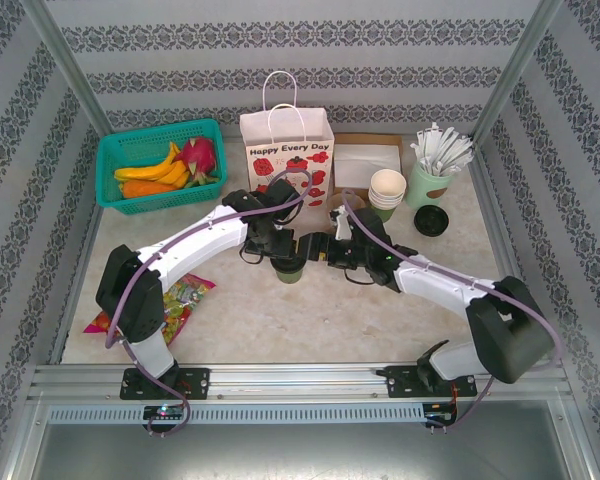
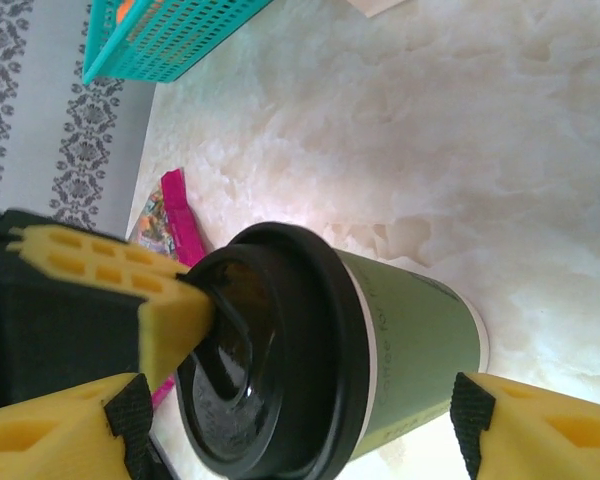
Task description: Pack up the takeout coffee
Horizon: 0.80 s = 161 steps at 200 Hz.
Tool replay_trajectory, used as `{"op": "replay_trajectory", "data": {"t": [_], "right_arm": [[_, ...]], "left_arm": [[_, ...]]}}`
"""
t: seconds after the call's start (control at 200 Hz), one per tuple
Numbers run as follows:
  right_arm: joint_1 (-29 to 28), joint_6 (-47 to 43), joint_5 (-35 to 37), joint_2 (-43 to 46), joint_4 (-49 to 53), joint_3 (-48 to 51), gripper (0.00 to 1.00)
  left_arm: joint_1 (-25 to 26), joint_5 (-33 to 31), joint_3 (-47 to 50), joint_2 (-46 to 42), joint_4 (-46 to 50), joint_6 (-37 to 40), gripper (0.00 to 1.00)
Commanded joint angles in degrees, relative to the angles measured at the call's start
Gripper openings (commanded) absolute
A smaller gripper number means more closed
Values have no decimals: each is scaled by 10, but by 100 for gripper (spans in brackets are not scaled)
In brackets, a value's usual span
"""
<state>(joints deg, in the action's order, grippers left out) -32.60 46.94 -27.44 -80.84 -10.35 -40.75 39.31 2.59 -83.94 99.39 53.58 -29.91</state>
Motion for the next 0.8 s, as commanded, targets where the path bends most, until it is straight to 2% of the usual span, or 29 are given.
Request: {"op": "replay_trajectory", "data": {"t": [0.0, 0.075, 0.18, 0.305, 0.405, 0.554, 0.799], "right_arm": [[-1, 27, -12, -28, 36, -33, 71], [-5, 13, 9, -44, 68, -33, 66], [-5, 3, 16, -67, 63, -5, 59], [-3, 9, 17, -92, 54, 20, 56], [-4, 11, -2, -89, 50, 7, 56], [-6, -23, -9, -53, 75, -32, 62], [-6, -39, -11, -35, 92, -50, 65]], "left_arm": [[6, 15, 14, 32, 54, 17, 1], [6, 23, 23, 38, 46, 17, 0], [6, 28, 28, 49, 43, 12, 0], [6, 26, 32, 53, 43, 8, 0], [5, 38, 14, 52, 53, 12, 1], [5, 53, -26, 16, 57, 10, 15], [5, 52, -54, -5, 69, 5, 17]]}}
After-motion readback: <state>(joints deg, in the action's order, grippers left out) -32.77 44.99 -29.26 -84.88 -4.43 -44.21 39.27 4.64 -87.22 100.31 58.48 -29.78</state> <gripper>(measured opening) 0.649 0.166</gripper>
